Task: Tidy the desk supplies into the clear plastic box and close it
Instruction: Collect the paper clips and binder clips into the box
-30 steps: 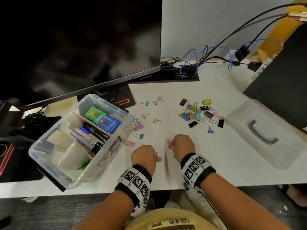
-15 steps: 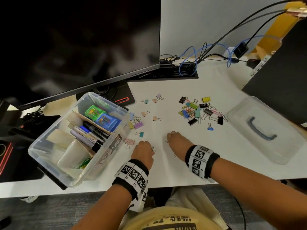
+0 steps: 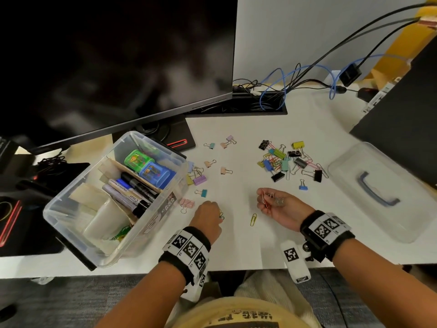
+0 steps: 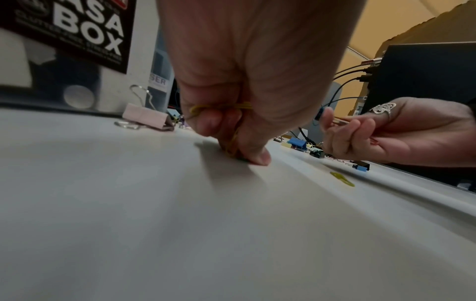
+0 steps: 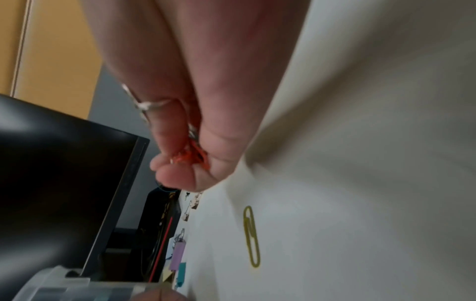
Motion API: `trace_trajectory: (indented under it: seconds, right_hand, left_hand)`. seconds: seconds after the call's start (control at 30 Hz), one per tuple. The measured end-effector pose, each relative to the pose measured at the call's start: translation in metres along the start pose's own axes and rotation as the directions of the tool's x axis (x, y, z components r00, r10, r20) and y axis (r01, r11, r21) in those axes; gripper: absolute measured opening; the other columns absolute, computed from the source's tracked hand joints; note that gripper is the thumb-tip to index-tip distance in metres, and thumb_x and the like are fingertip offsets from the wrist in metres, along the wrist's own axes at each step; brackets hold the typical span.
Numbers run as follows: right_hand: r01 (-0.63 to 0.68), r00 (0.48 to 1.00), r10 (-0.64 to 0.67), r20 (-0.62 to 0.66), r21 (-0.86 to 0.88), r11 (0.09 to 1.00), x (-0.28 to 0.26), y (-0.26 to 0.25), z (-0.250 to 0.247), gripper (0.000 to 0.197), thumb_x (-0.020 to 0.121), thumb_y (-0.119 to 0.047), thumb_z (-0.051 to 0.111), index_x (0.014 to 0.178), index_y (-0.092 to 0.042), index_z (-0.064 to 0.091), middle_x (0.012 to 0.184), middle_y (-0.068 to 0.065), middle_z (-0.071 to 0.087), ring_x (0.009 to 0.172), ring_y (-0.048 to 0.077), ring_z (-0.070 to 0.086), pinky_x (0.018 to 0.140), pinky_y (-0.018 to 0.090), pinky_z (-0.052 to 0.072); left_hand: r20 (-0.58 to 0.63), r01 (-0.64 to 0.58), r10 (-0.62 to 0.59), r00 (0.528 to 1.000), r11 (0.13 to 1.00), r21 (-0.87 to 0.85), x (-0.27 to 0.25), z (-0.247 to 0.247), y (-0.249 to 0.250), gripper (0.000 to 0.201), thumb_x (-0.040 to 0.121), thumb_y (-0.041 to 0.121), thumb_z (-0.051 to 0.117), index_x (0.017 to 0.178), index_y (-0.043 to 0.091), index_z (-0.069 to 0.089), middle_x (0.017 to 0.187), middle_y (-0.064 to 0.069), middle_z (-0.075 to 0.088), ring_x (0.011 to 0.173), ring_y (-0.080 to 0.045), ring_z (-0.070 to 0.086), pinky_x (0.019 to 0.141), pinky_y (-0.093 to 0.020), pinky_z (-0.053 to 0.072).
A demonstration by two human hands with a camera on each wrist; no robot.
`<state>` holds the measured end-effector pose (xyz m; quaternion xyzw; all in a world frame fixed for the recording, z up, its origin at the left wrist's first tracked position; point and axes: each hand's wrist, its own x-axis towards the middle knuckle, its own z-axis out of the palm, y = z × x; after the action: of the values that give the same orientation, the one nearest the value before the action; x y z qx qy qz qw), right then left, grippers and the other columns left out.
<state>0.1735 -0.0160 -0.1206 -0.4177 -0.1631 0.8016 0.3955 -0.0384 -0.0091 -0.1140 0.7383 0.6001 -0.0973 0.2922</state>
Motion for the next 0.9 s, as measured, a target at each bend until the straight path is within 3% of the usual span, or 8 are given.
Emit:
trace_trajectory:
  seconds: [0.1,0.2,0.3,0.4,0.5,0.67,0.77,0.9]
  right_hand:
    - [-0.024,1.0,0.023,0.011,0.052,0.998,0.0,-0.003,-0.001,0.035,0.041,-0.012,0.083,0.071,-0.006,0.067,0.071,0.008,0.062,0.06,0.019,0.062,0.056,0.021,0.054]
    - [-0.059,0.993,0.032,-0.109,-0.245,0.968,0.002,-0.009,0.008,0.015,0.073,-0.015,0.069,0.067,-0.015,0.055,0.057,-0.004,0.051,0.044,0.006,0.043,0.042,0.016,0.036]
    - [0.028,0.988,-0.151,-0.029,-0.93,0.366,0.003,-0.009,0.018,0.014,0.082,-0.021,0.069,0.073,-0.019,0.057,0.055,-0.011,0.044,0.046,0.001,0.038,0.051,0.015,0.034]
    - [0.118,0.993,0.016,0.118,-0.963,-0.242,0.003,-0.005,0.022,0.019,0.081,-0.02,0.069,0.099,-0.017,0.064,0.055,-0.012,0.045,0.058,0.006,0.043,0.06,0.021,0.034]
    - [0.142,0.989,0.089,0.116,-0.909,-0.393,0.005,-0.006,0.028,0.022,0.086,-0.002,0.049,0.102,-0.011,0.061,0.093,0.001,0.073,0.089,0.017,0.059,0.067,0.02,0.034]
    - [0.17,0.963,0.268,-0.005,-0.761,-0.626,0.0,-0.008,0.045,0.036,0.098,-0.015,0.036,0.131,-0.003,0.04,0.128,0.016,0.054,0.114,0.026,0.055,0.095,0.032,0.043]
    - [0.242,0.946,0.32,0.057,-0.78,-0.577,-0.006,-0.01,0.079,0.033,0.1,-0.016,0.032,0.126,0.002,0.036,0.104,0.014,0.056,0.089,0.02,0.051,0.074,0.028,0.04]
    - [0.435,0.863,0.288,0.416,-0.9,-0.003,-0.001,-0.009,0.183,0.006,0.097,-0.011,0.039,0.091,-0.01,0.038,0.069,-0.01,0.039,0.059,0.003,0.039,0.053,0.011,0.033]
  left_hand:
    - [-0.01,-0.058,0.058,0.998,0.997,-0.051,-0.001,0.002,-0.005,0.028,0.084,-0.009,0.048,0.11,-0.001,0.053,0.119,-0.016,0.055,0.109,-0.024,0.056,0.089,-0.028,0.049]
    - [-0.035,-0.137,0.134,0.99,0.987,-0.086,-0.002,0.005,-0.01,0.04,0.077,-0.019,0.043,0.111,0.0,0.053,0.117,-0.016,0.053,0.108,-0.024,0.055,0.091,-0.033,0.049]
    - [-0.058,-0.175,0.172,0.983,0.983,-0.048,-0.003,0.007,-0.014,0.041,0.079,-0.019,0.04,0.112,0.001,0.054,0.119,-0.014,0.052,0.109,-0.024,0.053,0.089,-0.025,0.045]
    - [-0.04,-0.149,0.147,0.988,0.988,-0.034,-0.004,0.005,-0.014,0.039,0.082,-0.017,0.038,0.113,0.001,0.054,0.121,-0.014,0.05,0.109,-0.025,0.053,0.089,-0.025,0.042]
    - [0.032,-0.089,0.091,0.995,0.995,-0.052,-0.01,-0.001,-0.015,0.038,0.083,-0.014,0.037,0.115,0.001,0.052,0.121,-0.013,0.048,0.112,-0.026,0.052,0.094,-0.026,0.042]
    - [0.06,-0.199,0.218,0.974,0.953,-0.228,-0.067,-0.05,-0.02,0.024,0.095,0.004,0.041,0.104,0.011,0.062,0.104,-0.007,0.056,0.095,-0.012,0.054,0.071,-0.012,0.029]
    - [0.001,-0.188,0.207,0.978,0.891,-0.414,-0.125,-0.102,-0.049,0.03,0.094,0.013,0.048,0.079,0.037,0.056,0.081,0.014,0.054,0.079,-0.002,0.049,0.071,-0.011,0.036]
    - [-0.141,0.076,-0.171,0.975,0.855,-0.513,-0.158,-0.135,-0.098,0.024,0.094,0.013,0.05,0.083,0.031,0.061,0.082,0.002,0.063,0.077,-0.013,0.058,0.064,-0.017,0.042]
